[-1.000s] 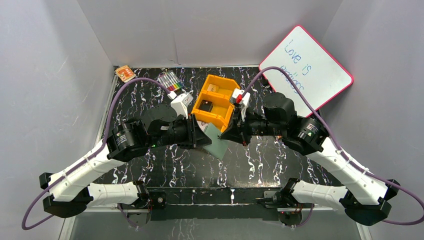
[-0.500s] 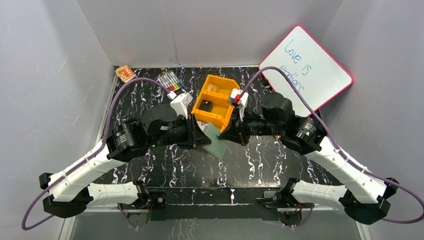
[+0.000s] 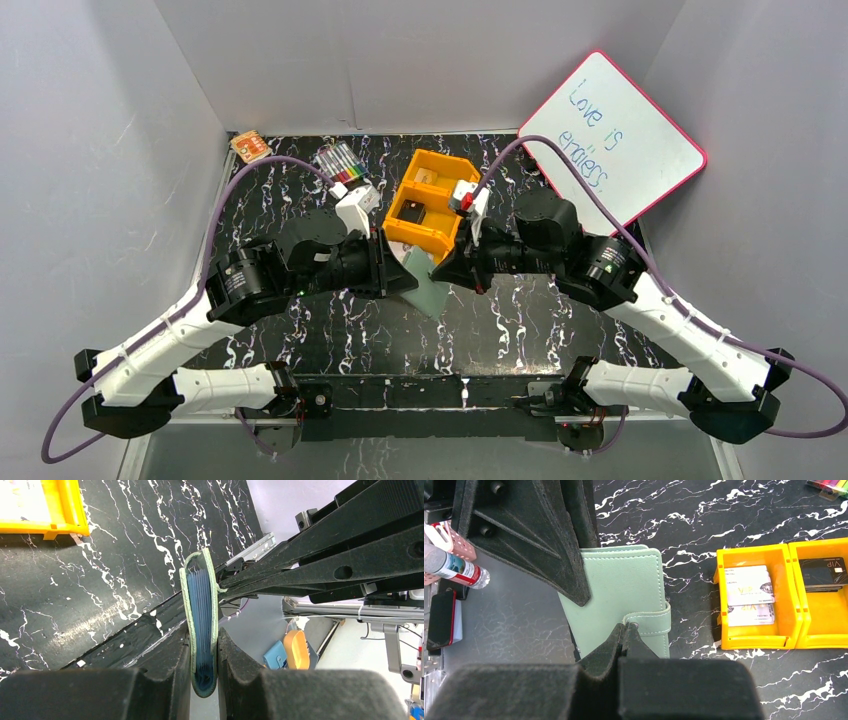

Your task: Put the credit cards into the card holder

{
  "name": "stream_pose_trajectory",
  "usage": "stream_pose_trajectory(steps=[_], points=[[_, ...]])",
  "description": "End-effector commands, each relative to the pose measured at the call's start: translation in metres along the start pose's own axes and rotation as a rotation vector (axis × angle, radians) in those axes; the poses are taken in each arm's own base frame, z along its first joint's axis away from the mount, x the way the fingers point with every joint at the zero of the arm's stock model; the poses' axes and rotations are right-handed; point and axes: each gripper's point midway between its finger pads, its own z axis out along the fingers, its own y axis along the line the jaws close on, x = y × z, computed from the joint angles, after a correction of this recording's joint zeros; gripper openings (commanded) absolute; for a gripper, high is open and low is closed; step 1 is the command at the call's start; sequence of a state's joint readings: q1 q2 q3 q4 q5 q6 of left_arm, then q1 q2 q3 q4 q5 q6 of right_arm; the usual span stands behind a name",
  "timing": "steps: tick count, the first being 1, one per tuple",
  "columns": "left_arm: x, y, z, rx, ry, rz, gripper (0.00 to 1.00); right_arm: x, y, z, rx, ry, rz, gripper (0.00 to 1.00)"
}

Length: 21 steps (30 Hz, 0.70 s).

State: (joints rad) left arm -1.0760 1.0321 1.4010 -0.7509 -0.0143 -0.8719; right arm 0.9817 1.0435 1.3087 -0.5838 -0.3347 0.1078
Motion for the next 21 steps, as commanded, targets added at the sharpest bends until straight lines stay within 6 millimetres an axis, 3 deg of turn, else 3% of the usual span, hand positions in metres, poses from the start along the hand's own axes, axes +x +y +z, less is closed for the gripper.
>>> stream_pose_trajectory(steps=[1,8,21], points=[[-0.026,-0.052,-0.020,0.231,-0.090,0.013,0.00,0.007,0.006,0.013,-0.037,0.018,0.013,0.00],[-0.013,-0.074,-0.025,0.369,-0.025,0.074,0.00,0.010,0.007,0.019,-0.055,0.027,0.018,0.00],[-0.021,-0.090,-0.039,0.456,-0.070,0.075,0.00,0.009,0.013,0.028,-0.103,0.027,0.046,0.00]])
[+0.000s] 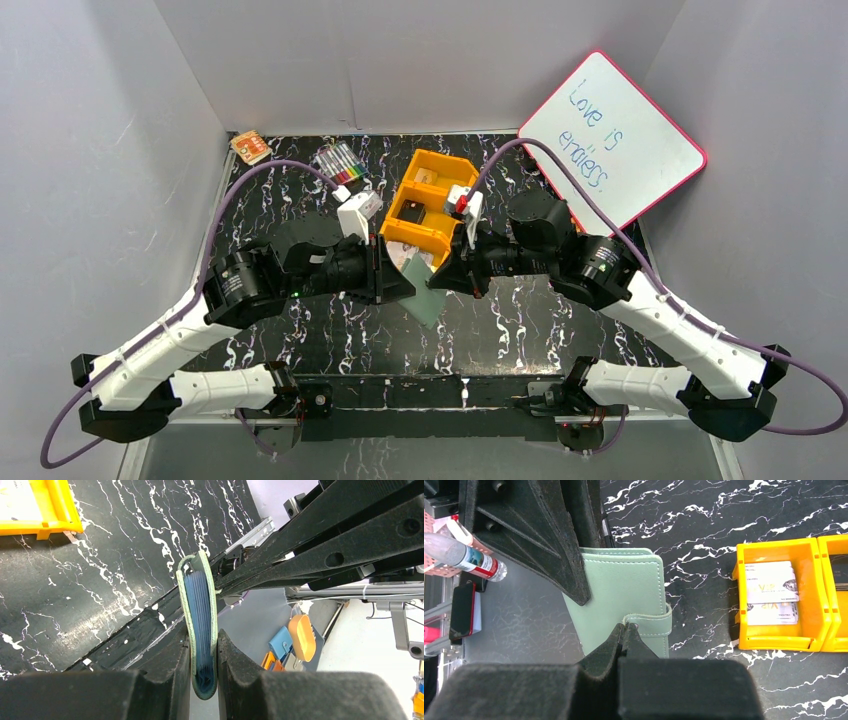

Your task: Put the credit cards into the card holder

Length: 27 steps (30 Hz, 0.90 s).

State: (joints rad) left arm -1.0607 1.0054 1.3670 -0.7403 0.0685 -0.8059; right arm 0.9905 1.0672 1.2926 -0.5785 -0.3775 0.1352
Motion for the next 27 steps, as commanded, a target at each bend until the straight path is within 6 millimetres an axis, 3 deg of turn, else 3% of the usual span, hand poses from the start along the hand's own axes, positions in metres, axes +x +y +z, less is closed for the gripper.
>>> stream_pose_trajectory(steps=[1,27], points=[[-0.037,-0.092,-0.033,0.411,-0.133,0.029,0.00,-0.001,0.006,0.020,-0.059,-0.010,0.009,0.00],[-0.046,-0.125,-0.052,0.582,-0.158,0.013,0.00,0.011,0.008,0.043,-0.066,0.020,0.045,0.00]])
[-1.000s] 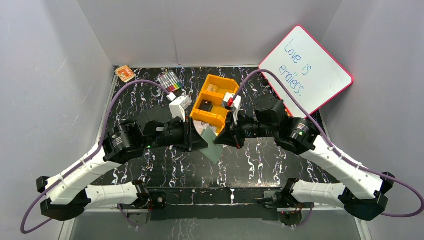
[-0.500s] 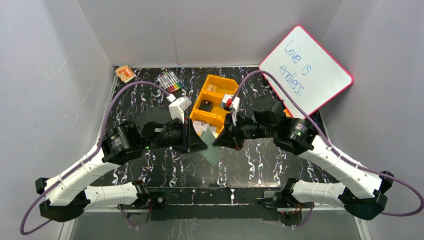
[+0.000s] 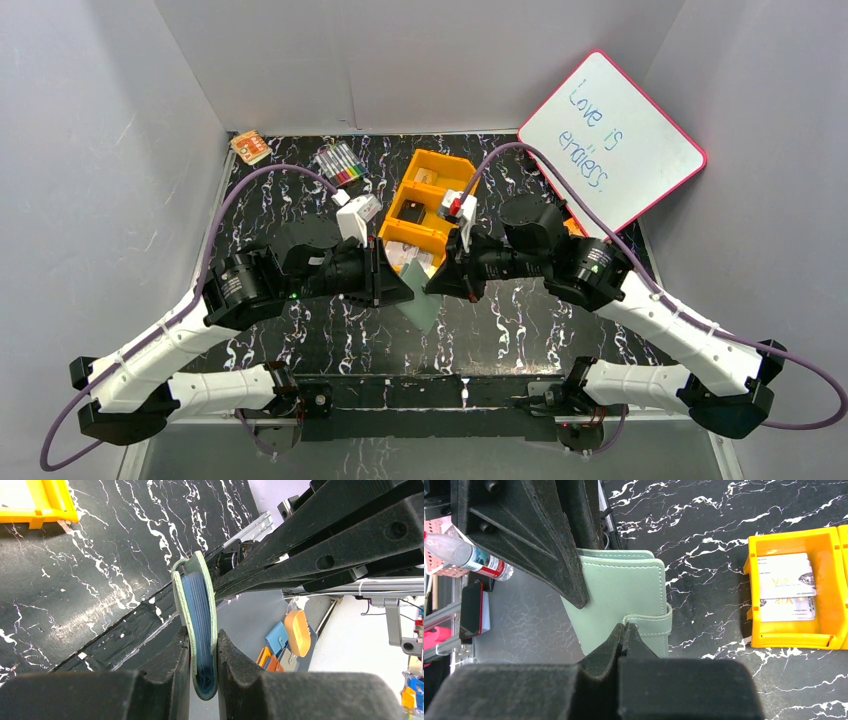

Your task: Put the credit cards into the card holder

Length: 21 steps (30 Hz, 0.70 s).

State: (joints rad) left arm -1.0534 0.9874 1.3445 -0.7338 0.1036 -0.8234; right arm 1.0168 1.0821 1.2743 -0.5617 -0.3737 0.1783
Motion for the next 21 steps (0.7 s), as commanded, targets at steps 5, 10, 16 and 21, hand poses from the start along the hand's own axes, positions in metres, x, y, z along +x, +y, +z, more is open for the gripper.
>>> stream_pose_trajectory(steps=[5,10,16,21], points=[[-0.050,-0.128,-0.048,0.572,-0.176,0.040,0.00,0.004,0.002,0.038,-0.047,-0.004,0.012,0.00],[-0.050,-0.131,-0.048,0.590,-0.174,0.042,0.00,0.006,0.003,0.043,-0.052,-0.005,0.021,0.00],[-0.052,-0.134,-0.049,0.611,-0.187,0.038,0.00,0.010,0.009,0.052,-0.067,-0.011,0.040,0.00],[-0.053,-0.134,-0.049,0.618,-0.201,0.037,0.00,0.008,0.016,0.058,-0.083,-0.035,0.058,0.00]])
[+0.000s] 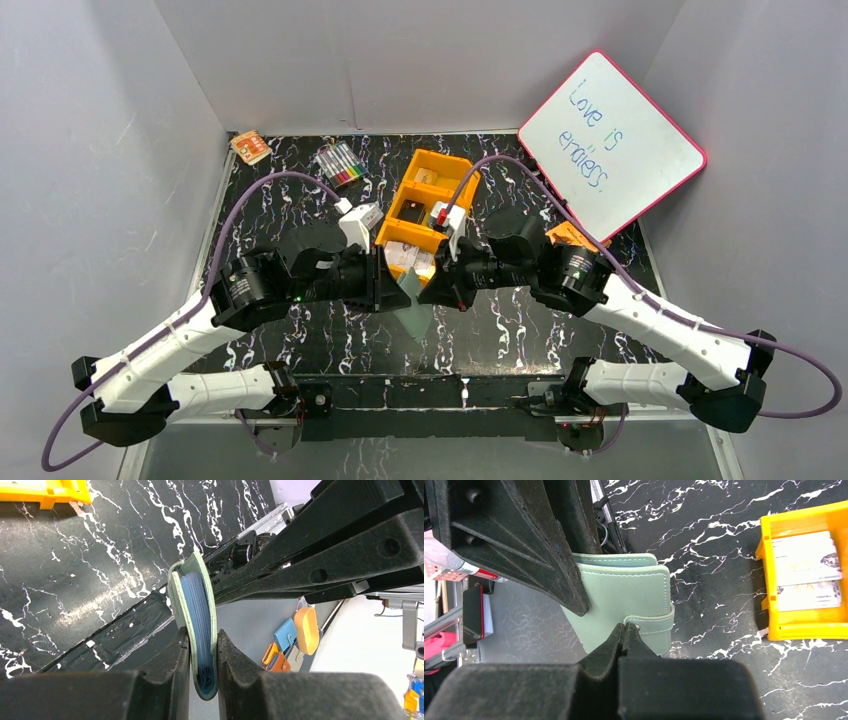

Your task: Put the credit cards into the card holder

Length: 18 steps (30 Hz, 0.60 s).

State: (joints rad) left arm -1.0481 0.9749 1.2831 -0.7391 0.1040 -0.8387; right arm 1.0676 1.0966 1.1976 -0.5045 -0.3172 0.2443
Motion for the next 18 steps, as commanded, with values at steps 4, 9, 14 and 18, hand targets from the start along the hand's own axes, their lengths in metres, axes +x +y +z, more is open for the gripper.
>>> stream_pose_trajectory(steps=[4,9,14,18], points=[[-0.062,-0.150,-0.066,0.661,-0.235,0.071,0.00,-0.014,0.023,0.041,-0.110,-0.076,0.000,0.00],[-0.063,-0.133,-0.068,0.568,-0.258,0.085,0.00,-0.015,0.023,0.028,-0.085,-0.098,-0.007,0.00],[-0.058,-0.102,-0.062,0.424,-0.268,0.101,0.00,-0.021,0.031,0.005,-0.083,-0.118,-0.006,0.13],[-0.053,-0.080,-0.053,0.344,-0.269,0.102,0.00,-0.034,0.050,-0.011,-0.146,-0.143,-0.009,0.35]])
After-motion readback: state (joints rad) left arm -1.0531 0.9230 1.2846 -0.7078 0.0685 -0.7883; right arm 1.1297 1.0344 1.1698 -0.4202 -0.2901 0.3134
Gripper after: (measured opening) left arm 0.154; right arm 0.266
